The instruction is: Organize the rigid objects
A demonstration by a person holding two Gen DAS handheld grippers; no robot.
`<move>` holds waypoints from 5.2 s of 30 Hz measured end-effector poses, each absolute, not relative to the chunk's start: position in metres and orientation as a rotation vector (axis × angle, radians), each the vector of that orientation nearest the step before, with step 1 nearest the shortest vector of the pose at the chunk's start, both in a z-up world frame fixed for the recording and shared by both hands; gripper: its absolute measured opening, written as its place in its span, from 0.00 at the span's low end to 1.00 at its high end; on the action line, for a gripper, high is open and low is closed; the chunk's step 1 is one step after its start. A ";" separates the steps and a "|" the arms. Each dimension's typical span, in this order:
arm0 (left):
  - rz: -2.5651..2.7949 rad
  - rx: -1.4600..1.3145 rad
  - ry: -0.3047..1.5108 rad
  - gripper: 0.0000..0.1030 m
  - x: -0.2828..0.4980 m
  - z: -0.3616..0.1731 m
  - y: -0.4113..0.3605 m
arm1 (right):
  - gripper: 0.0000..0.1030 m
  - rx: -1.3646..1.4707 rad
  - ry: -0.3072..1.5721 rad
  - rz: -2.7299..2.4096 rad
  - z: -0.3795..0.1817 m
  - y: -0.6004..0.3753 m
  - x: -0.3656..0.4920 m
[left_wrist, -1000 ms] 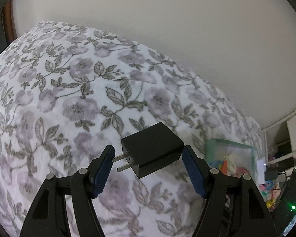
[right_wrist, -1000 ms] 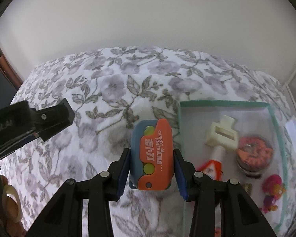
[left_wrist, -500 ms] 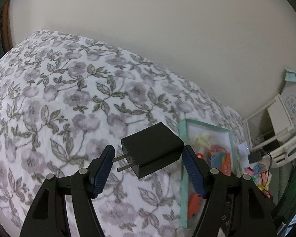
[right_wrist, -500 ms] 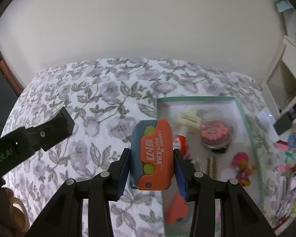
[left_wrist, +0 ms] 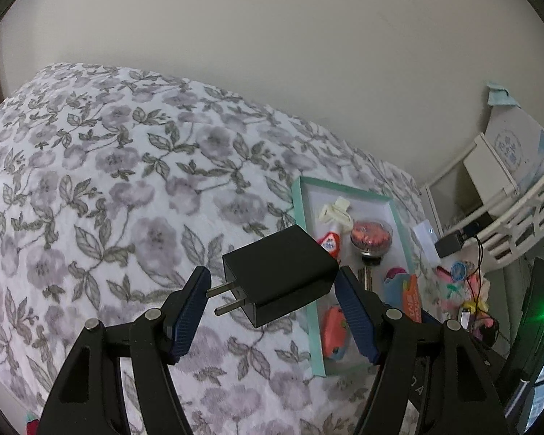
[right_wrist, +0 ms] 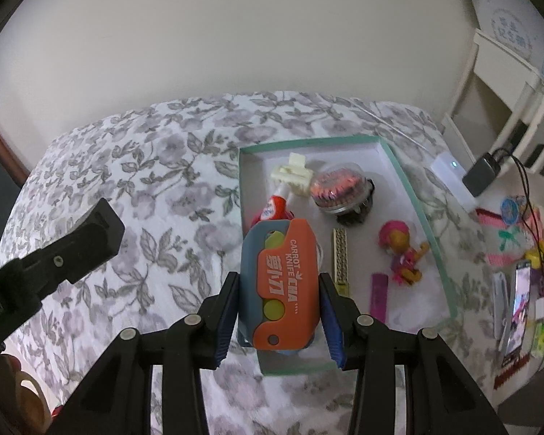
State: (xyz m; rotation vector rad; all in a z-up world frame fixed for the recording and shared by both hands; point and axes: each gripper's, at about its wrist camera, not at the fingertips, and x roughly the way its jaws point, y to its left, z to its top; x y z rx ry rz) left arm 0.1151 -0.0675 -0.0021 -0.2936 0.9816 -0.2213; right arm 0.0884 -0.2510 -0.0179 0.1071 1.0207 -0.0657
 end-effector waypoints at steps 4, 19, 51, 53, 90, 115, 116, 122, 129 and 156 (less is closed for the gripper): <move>-0.240 -0.299 0.999 0.70 0.112 -0.006 -0.072 | 0.43 0.109 1.036 -0.086 -0.024 -0.255 0.084; -0.303 -0.266 1.079 0.70 0.116 -0.030 -0.105 | 0.43 0.132 1.112 -0.195 -0.057 -0.298 0.093; -0.481 -0.169 1.196 0.70 0.112 -0.077 -0.181 | 0.44 0.260 1.166 -0.327 -0.082 -0.364 0.093; -0.484 -0.166 1.195 0.70 0.112 -0.078 -0.182 | 0.44 0.266 1.166 -0.329 -0.082 -0.365 0.093; -0.490 -0.190 1.209 0.70 0.127 -0.096 -0.185 | 0.44 0.307 1.241 -0.319 -0.124 -0.372 0.099; -0.204 -0.113 1.138 0.79 0.135 -0.085 -0.151 | 0.76 0.215 1.137 -0.333 -0.095 -0.360 0.102; -0.191 -0.115 1.139 0.82 0.136 -0.086 -0.149 | 0.77 0.206 1.132 -0.333 -0.094 -0.358 0.102; -0.122 -0.119 1.132 0.85 0.140 -0.092 -0.136 | 0.89 0.153 1.095 -0.298 -0.088 -0.344 0.104; -0.042 -0.127 1.109 0.96 0.140 -0.095 -0.119 | 1.00 0.078 1.062 -0.248 -0.084 -0.323 0.105; 0.025 -0.085 1.053 1.00 0.101 -0.056 -0.071 | 1.00 0.043 1.035 -0.164 -0.069 -0.274 0.064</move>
